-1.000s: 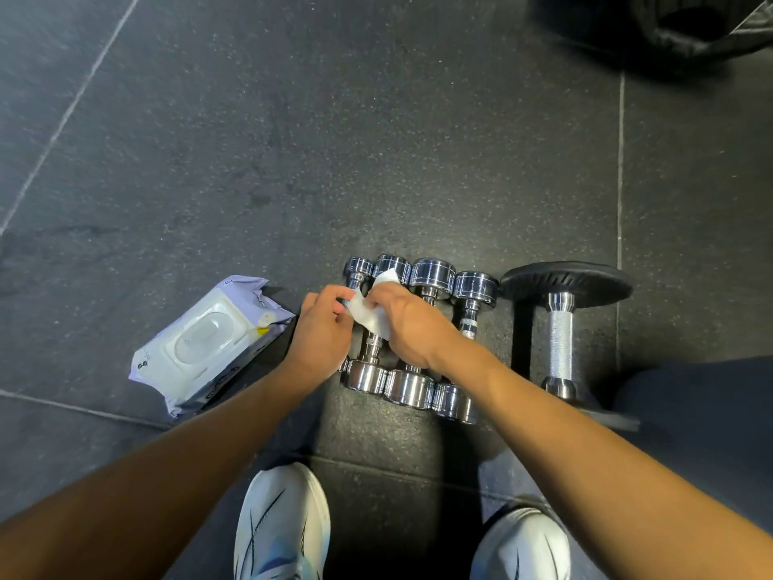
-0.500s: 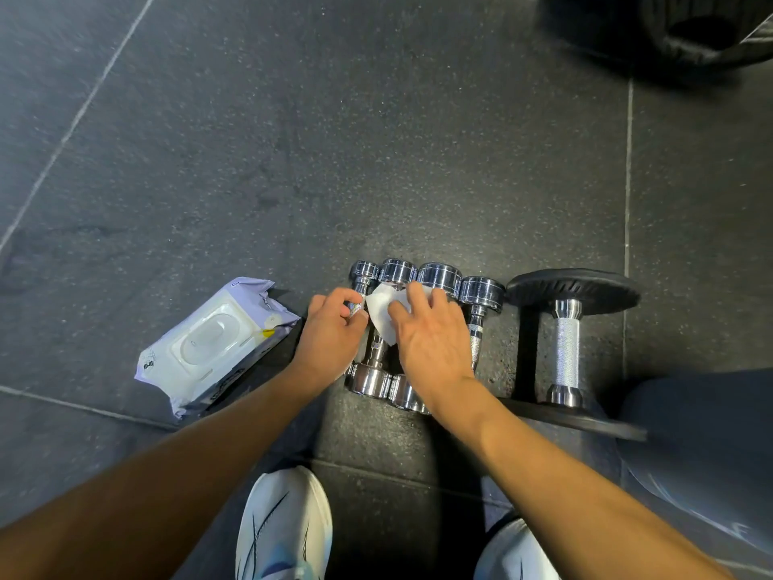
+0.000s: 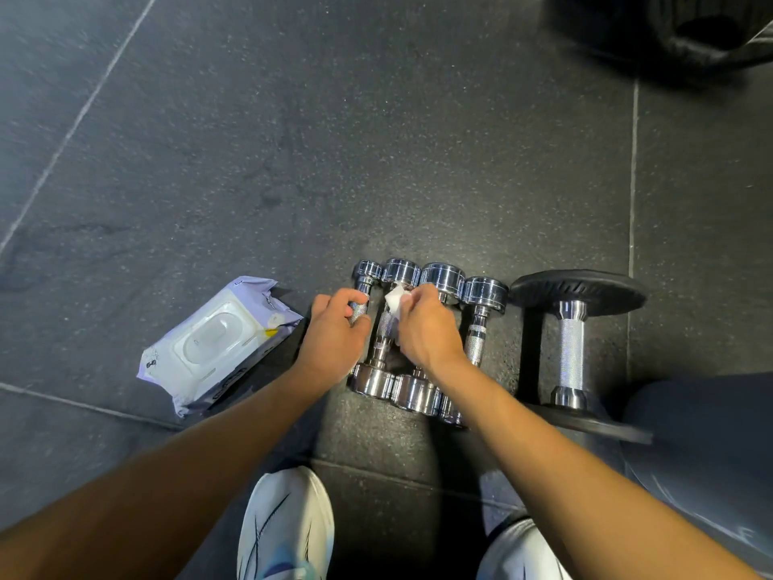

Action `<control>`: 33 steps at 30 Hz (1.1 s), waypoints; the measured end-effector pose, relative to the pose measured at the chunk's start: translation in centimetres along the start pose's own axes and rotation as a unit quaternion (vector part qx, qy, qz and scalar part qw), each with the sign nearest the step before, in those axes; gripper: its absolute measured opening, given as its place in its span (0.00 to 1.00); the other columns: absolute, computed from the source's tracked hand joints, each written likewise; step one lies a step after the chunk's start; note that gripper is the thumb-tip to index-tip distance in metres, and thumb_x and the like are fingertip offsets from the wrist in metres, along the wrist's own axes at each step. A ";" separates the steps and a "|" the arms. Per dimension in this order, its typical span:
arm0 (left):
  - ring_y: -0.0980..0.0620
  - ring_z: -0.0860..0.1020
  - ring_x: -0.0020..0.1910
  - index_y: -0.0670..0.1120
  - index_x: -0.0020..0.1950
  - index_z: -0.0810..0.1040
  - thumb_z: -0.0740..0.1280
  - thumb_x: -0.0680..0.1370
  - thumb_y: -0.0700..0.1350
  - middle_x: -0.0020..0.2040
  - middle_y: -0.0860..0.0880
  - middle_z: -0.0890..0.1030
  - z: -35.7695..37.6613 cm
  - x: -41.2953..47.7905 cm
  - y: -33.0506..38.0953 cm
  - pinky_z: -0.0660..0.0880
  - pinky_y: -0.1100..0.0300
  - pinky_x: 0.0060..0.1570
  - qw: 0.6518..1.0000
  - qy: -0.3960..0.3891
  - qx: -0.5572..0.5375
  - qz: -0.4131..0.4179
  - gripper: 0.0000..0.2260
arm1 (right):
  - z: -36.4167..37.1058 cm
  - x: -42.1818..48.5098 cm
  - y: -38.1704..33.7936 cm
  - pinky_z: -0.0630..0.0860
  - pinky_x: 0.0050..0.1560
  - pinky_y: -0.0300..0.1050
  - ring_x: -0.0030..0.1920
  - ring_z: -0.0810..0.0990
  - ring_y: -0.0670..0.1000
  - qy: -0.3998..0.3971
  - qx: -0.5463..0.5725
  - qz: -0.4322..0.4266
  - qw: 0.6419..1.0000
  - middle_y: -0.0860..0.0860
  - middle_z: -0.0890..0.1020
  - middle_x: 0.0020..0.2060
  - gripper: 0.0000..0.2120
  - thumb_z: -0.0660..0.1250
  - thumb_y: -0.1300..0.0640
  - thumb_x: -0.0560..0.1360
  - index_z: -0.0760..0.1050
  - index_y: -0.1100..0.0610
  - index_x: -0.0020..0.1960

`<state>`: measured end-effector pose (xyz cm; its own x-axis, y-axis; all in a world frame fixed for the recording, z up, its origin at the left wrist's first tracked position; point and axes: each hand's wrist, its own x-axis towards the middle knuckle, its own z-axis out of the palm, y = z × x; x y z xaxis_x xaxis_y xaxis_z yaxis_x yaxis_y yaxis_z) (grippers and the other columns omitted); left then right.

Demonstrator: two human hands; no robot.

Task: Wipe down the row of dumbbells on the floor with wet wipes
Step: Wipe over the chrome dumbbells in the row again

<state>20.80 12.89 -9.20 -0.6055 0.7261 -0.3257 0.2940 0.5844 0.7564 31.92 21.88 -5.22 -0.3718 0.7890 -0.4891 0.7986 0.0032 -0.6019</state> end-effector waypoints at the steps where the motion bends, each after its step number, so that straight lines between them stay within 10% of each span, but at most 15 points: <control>1: 0.56 0.71 0.40 0.49 0.62 0.78 0.68 0.79 0.39 0.48 0.56 0.65 0.0 0.0 -0.1 0.74 0.54 0.59 1.000 0.000 0.001 0.002 0.13 | -0.1 0.3 -0.3 0.79 0.36 0.51 0.31 0.81 0.55 -0.020 0.051 0.047 0.997 0.53 0.81 0.32 0.09 0.53 0.52 0.86 0.67 0.58 0.57; 7: 0.54 0.71 0.41 0.50 0.63 0.78 0.68 0.78 0.39 0.53 0.49 0.68 0.0 0.0 -0.2 0.74 0.55 0.59 1.000 -0.004 0.010 0.010 0.14 | 0.2 -0.4 -1.4 0.74 0.23 0.41 0.26 0.81 0.50 -0.109 0.325 0.190 0.920 0.56 0.80 0.41 0.12 0.48 0.63 0.85 0.63 0.55 0.67; 15: 0.52 0.72 0.45 0.51 0.64 0.77 0.68 0.76 0.35 0.55 0.48 0.67 -0.1 -0.2 -0.2 0.68 0.66 0.55 0.999 -0.028 0.013 0.012 0.19 | -0.6 0.7 -0.2 0.64 0.18 0.39 0.20 0.72 0.46 -0.210 0.220 0.198 0.932 0.56 0.75 0.37 0.23 0.51 0.68 0.82 0.59 0.57 0.75; 23: 0.59 0.71 0.41 0.53 0.64 0.77 0.64 0.75 0.29 0.55 0.49 0.67 -0.4 0.0 -0.4 0.68 0.69 0.50 0.999 -0.039 0.011 0.008 0.24 | -1.0 -0.1 -0.2 0.64 0.17 0.35 0.22 0.70 0.46 -0.255 0.239 0.277 0.895 0.58 0.74 0.36 0.12 0.56 0.73 0.80 0.66 0.63 0.62; 29: 0.58 0.70 0.42 0.51 0.65 0.77 0.63 0.74 0.29 0.56 0.47 0.67 -0.4 -0.3 -0.3 0.68 0.66 0.54 0.999 -0.030 0.008 0.011 0.24 | 0.6 -0.8 -0.9 0.80 0.26 0.41 0.28 0.84 0.51 -0.170 0.259 0.260 0.915 0.71 0.73 0.67 0.22 0.56 0.69 0.83 0.59 0.66 0.76; 33: 0.59 0.70 0.41 0.52 0.64 0.77 0.63 0.74 0.28 0.55 0.48 0.67 -0.6 -0.4 -0.1 0.69 0.67 0.52 0.999 -0.031 0.000 0.010 0.25 | 1.0 -0.8 -0.1 0.78 0.25 0.37 0.25 0.82 0.44 -0.116 0.074 0.139 0.981 0.56 0.84 0.38 0.09 0.61 0.64 0.83 0.76 0.66 0.58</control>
<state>20.54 12.35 -8.83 -0.5527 0.7590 -0.3442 0.3063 0.5690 0.7631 31.66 20.64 -5.33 -0.2615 0.5850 -0.7677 0.8136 -0.2943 -0.5014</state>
